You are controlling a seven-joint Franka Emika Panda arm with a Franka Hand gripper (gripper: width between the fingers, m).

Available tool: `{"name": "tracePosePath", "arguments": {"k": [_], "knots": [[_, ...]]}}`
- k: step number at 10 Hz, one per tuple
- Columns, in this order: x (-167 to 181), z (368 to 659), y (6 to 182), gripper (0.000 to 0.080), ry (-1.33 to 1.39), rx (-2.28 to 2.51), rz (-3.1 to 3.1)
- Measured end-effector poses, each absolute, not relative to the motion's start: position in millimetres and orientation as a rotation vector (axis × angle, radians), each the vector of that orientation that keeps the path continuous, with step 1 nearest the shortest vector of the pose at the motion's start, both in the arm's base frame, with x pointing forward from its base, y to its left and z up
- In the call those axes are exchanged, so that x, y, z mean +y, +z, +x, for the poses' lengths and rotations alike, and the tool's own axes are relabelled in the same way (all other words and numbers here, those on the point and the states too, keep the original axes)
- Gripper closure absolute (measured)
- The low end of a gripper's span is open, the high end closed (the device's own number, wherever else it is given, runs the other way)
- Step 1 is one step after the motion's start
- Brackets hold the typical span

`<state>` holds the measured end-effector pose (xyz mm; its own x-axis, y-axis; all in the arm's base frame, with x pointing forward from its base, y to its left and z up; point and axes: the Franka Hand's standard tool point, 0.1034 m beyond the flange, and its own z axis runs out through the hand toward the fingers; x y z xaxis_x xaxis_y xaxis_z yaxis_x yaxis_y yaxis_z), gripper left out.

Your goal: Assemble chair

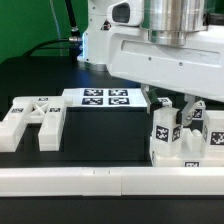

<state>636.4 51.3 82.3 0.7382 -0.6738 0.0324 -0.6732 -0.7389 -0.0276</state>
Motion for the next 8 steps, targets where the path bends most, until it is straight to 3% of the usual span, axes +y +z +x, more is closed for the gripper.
{"name": "tracePosePath", "arguments": {"k": [2,8], "knots": [[55.9,635.3,82.0,0.0173,-0.059,1.019,-2.96],[50.2,637.1,81.1,0.015,-0.091,0.069,-3.145]]}}
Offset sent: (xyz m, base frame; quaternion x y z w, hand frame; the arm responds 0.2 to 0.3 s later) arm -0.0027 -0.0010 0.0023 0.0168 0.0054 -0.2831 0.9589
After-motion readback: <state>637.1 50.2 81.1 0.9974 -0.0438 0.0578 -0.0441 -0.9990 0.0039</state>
